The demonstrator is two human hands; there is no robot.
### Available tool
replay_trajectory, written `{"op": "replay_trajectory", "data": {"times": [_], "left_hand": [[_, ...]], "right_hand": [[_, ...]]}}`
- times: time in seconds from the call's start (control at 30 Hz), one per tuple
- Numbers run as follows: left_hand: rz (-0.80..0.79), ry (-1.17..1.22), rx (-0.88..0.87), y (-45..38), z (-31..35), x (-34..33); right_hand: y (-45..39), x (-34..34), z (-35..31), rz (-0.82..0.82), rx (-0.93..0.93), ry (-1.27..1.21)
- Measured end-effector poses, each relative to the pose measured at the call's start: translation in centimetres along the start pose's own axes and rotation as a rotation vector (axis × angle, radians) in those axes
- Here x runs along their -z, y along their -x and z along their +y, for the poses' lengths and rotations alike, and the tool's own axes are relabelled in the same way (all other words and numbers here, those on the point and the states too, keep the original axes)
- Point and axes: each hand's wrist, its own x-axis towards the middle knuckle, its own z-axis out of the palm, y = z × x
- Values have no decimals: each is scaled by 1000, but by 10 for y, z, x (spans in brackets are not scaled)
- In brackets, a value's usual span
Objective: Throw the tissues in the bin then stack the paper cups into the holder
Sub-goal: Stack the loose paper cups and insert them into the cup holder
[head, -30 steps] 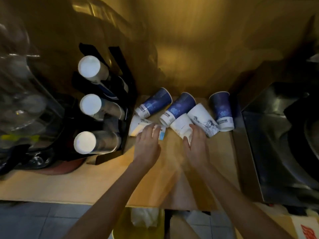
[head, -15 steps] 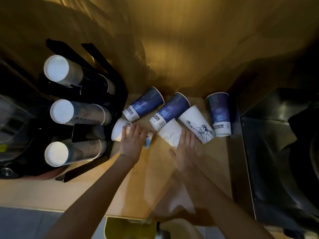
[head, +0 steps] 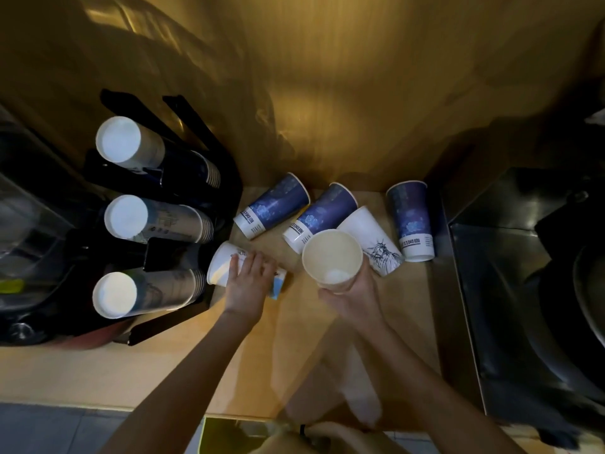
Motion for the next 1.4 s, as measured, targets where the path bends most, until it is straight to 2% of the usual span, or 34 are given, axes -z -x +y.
{"op": "replay_trajectory", "data": {"times": [0.1, 0.23, 0.33, 0.47, 0.53, 0.6, 0.67, 0.87, 0.93, 1.0, 1.1, 1.2, 1.27, 1.4], "left_hand": [[10, 62, -35, 0, -6, 4], [111, 349, 35, 5, -19, 28], [205, 654, 115, 8, -26, 59], [338, 1083, 314, 15, -30, 103], [360, 1381, 379, 22, -30, 128], [321, 1809, 358, 29, -28, 147], [204, 2174, 327, 32, -23, 154], [-198, 2615, 460, 32, 10, 143], [-269, 2708, 516, 32, 23, 138], [-274, 2779, 558, 33, 34, 131], [-312, 2825, 558, 32, 44, 123], [-345, 2760, 484, 30, 50, 115], [-335, 2704, 457, 28, 54, 112], [-242, 2427, 269, 26, 61, 111]], "right_hand": [[6, -5, 5, -10, 4, -24], [16, -12, 17, 11, -55, 42], [18, -13, 22, 38, -87, 30], [16, -10, 24, 32, -77, 24], [16, -8, 26, 18, -63, 27], [16, -7, 25, -3, -63, 27], [17, -6, 23, -16, -58, 26], [17, -1, 17, -84, -43, -3], [17, 2, 18, -124, -53, -5], [18, 6, 17, -158, -53, -22], [21, 17, 6, -191, -10, -59], [21, 33, -15, -189, 18, -83], [21, 43, -34, -219, -29, -138], [15, 58, -69, -258, -14, -490]]}}
